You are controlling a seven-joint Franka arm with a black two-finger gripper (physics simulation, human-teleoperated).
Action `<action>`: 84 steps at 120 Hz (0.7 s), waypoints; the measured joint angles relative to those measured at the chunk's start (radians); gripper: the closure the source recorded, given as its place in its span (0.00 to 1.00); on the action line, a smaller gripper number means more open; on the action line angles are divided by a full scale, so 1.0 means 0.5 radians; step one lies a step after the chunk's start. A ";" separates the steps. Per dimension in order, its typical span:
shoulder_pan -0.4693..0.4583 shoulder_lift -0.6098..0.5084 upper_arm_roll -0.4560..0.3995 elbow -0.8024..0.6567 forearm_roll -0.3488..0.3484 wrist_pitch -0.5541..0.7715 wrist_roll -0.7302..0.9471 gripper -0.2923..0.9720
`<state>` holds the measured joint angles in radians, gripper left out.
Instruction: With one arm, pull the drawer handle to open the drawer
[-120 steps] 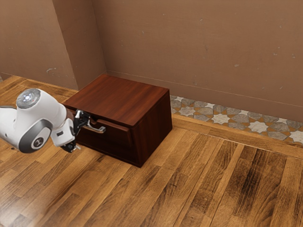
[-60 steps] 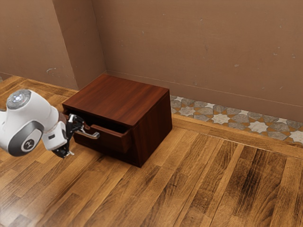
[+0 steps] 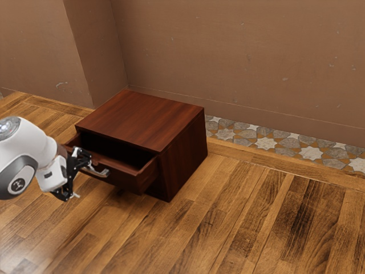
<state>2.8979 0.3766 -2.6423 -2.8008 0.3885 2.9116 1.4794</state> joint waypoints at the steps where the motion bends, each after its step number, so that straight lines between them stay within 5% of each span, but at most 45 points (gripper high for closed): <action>1: 0.000 0.005 0.002 -0.003 0.003 -0.001 0.000 0.23; 84: -0.001 0.313 0.117 -0.122 0.119 -0.323 0.006 0.23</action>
<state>2.8973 0.5330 -2.5836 -2.8615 0.4478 2.7500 1.4826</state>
